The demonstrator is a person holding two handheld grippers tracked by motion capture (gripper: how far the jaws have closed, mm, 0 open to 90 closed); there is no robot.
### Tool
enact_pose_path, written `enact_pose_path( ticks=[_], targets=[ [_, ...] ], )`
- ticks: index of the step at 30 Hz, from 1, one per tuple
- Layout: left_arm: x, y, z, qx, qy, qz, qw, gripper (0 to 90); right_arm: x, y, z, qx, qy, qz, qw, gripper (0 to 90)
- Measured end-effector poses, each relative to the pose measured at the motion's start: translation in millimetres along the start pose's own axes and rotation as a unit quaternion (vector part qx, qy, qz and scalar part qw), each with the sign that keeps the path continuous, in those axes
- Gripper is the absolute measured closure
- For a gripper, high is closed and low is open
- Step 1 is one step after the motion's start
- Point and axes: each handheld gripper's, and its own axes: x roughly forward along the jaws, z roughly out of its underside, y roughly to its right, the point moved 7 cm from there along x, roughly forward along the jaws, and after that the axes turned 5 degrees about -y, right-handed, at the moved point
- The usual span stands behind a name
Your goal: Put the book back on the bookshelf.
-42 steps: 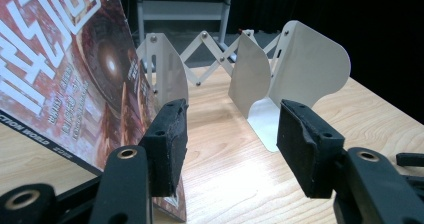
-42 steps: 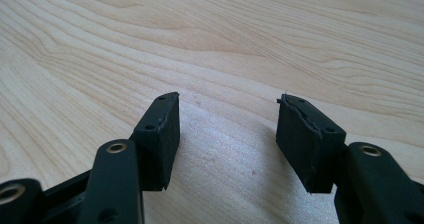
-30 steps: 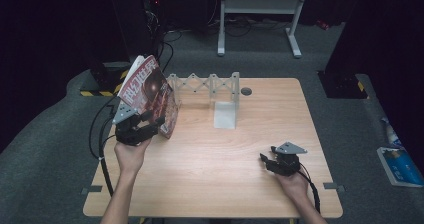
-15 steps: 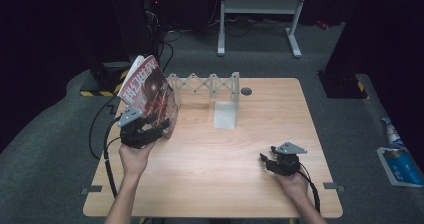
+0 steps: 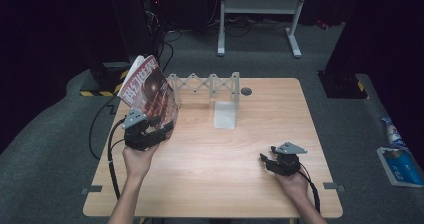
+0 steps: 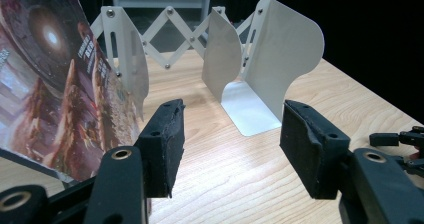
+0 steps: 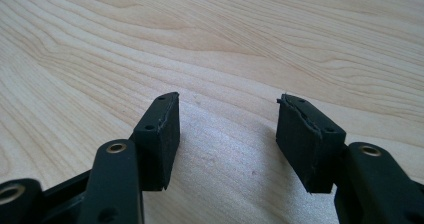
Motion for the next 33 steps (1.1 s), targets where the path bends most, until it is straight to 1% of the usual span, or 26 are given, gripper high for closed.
enact_pose_path(
  ticks=[9,11,16,21,26,27,29,33],
  targets=[
    [6.0,5.3,5.5,0.000,-0.007,0.008,0.9999,41.7,0.0,-0.1,0.1,0.000,0.000,0.000,1.0000,42.7],
    [6.7,6.5,6.4,-0.003,-0.007,0.011,0.9999,41.5,0.0,-0.1,0.1,0.000,0.000,0.000,1.0000,42.7],
    [8.0,7.4,8.3,-0.004,-0.008,0.014,0.9999,40.9,-0.1,-0.1,0.1,0.000,0.000,0.000,1.0000,42.7],
    [11.9,8.7,11.7,-0.006,-0.016,0.017,0.9997,40.1,-0.1,-0.1,0.1,0.000,0.000,0.000,1.0000,42.7],
    [13.5,10.6,14.0,-0.009,-0.018,0.025,0.9995,39.7,-0.1,-0.1,0.1,0.000,0.000,0.000,1.0000,42.7],
    [14.1,11.8,15.3,-0.014,-0.019,0.032,0.9992,39.7,-0.1,-0.1,0.1,0.000,0.000,0.000,1.0000,42.7],
    [15.1,12.8,16.7,-0.017,-0.020,0.039,0.9989,40.0,-0.1,-0.1,0.1,0.000,0.000,0.000,1.0000,42.7],
    [16.5,13.7,19.2,-0.020,-0.024,0.045,0.9985,40.3,-0.1,-0.1,0.1,0.000,0.000,0.000,1.0000,42.7]
  ],
)
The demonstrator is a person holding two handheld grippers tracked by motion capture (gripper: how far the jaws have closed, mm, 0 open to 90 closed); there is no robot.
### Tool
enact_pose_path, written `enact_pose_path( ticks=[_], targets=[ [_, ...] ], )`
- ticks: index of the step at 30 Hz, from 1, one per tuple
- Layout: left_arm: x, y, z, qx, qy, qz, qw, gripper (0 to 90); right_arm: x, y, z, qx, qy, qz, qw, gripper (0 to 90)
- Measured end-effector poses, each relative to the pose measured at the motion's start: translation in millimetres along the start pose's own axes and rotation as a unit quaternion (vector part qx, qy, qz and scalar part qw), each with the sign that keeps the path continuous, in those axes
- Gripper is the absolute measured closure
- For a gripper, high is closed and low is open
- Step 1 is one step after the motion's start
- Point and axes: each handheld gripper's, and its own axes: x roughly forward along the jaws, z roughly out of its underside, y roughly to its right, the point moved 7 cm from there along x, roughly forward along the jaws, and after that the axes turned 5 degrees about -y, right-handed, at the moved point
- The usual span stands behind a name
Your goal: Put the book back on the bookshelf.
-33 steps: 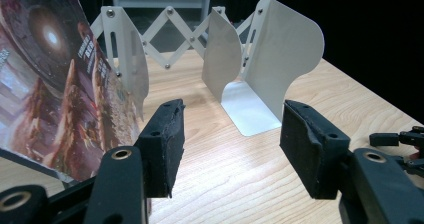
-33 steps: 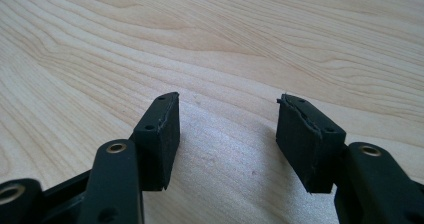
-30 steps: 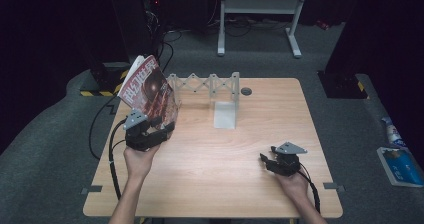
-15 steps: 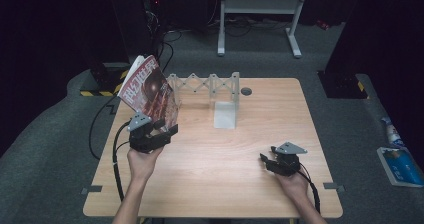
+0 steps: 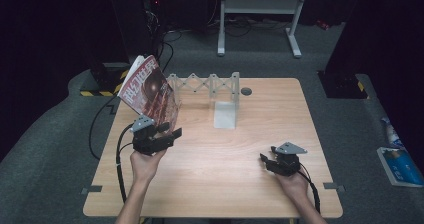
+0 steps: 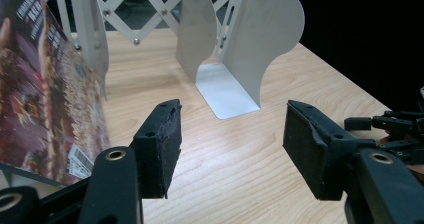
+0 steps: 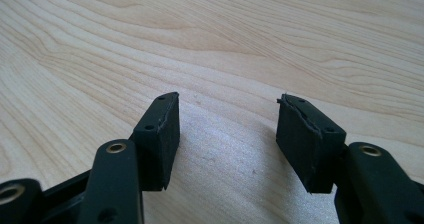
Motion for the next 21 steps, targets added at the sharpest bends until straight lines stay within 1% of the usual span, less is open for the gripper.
enact_pose_path(
  ticks=[2,10,14,21],
  targets=[
    [1.1,0.6,1.8,-0.002,-0.001,0.003,1.0000,40.3,0.0,0.0,0.0,0.000,0.000,0.000,1.0000,42.7],
    [5.8,2.1,8.2,-0.001,-0.006,0.001,1.0000,39.1,0.0,-0.1,0.0,0.000,0.000,0.000,1.0000,42.7],
    [8.0,2.6,11.0,0.009,-0.010,-0.005,0.9999,37.8,0.0,-0.1,0.0,0.000,0.000,0.000,1.0000,42.7],
    [11.5,4.2,15.1,0.008,-0.014,-0.003,0.9999,37.4,0.0,-0.1,0.0,0.000,0.000,0.000,1.0000,42.7]
  ],
)
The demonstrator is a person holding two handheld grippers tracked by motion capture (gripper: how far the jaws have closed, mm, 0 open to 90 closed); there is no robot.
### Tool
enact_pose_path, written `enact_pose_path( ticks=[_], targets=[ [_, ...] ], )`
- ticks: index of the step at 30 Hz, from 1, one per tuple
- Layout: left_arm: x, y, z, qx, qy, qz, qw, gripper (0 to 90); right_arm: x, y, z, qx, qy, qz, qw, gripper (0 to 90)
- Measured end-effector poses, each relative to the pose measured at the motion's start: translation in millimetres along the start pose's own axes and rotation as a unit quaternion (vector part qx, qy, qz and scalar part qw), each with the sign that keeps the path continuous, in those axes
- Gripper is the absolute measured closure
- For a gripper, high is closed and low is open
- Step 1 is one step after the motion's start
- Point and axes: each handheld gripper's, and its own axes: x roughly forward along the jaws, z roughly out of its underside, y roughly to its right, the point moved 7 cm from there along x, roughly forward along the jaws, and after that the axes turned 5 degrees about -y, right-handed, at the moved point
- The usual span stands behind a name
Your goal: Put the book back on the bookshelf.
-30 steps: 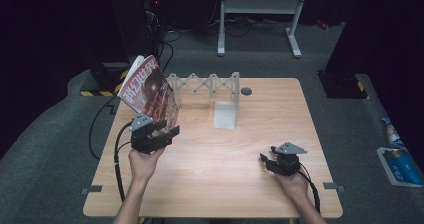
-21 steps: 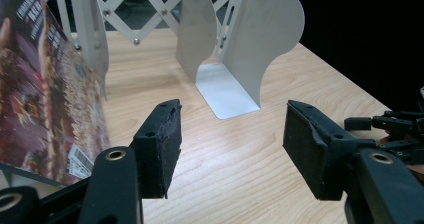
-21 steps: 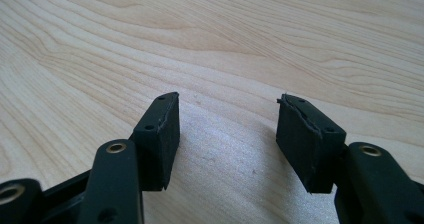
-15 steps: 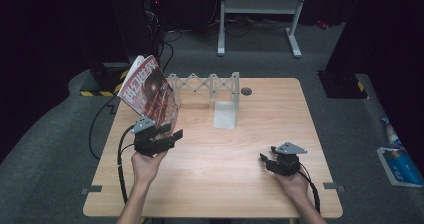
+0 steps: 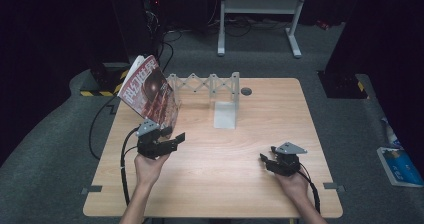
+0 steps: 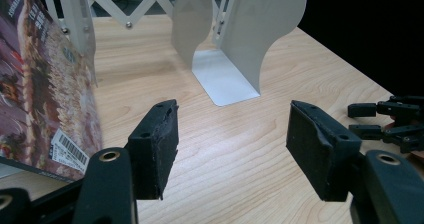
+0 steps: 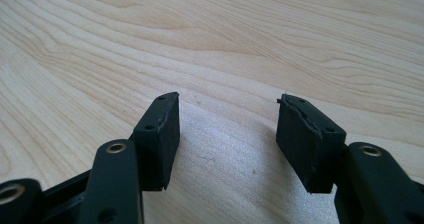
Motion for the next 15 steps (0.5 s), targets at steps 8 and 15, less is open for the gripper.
enact_pose_path(
  ticks=[8,15],
  targets=[
    [7.4,3.4,5.5,0.003,-0.009,0.003,1.0000,37.2,0.0,0.0,0.0,0.000,0.000,0.000,1.0000,42.7],
    [13.4,5.7,10.7,0.002,-0.014,0.005,0.9999,37.2,0.0,0.0,0.0,0.000,0.000,0.000,1.0000,42.7]
  ],
)
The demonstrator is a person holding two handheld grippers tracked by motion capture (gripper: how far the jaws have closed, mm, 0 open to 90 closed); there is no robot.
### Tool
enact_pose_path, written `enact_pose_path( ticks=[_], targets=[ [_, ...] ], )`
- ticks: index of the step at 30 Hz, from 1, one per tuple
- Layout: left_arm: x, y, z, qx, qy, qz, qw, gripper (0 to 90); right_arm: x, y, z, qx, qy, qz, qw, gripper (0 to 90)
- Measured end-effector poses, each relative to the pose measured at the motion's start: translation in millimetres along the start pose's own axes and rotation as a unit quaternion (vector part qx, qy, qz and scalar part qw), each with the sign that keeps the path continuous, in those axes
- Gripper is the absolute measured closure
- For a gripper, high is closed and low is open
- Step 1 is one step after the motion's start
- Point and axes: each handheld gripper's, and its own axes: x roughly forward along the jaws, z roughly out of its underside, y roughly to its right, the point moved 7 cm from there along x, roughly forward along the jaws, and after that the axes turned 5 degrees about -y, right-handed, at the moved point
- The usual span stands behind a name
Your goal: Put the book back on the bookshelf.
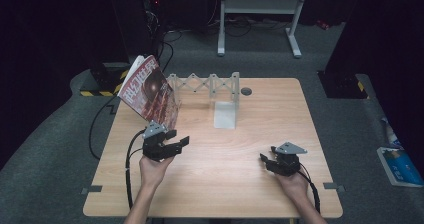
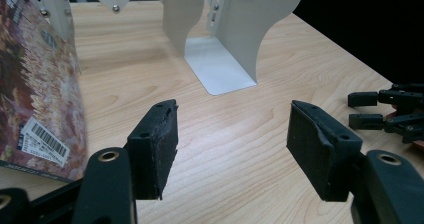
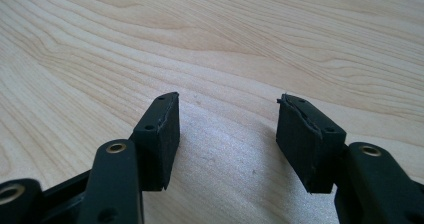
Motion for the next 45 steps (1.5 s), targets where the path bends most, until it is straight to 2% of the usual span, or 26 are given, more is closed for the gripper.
enact_pose_path(
  ticks=[12,19,32,45],
  targets=[
    [8.8,3.7,6.7,0.004,-0.009,0.002,0.9999,38.1,0.0,0.1,0.0,0.000,0.000,0.000,1.0000,42.7],
    [13.7,6.9,11.1,0.007,-0.018,0.011,0.9998,40.5,0.0,0.1,0.0,0.000,0.000,0.000,1.0000,42.7],
    [23.3,11.1,18.6,0.001,-0.029,0.020,0.9994,41.0,0.0,0.0,0.0,0.000,0.000,0.000,1.0000,42.7],
    [31.3,13.8,25.0,0.004,-0.034,0.017,0.9993,40.1,0.0,0.0,0.0,0.000,0.000,0.000,1.0000,42.7]
  ],
)
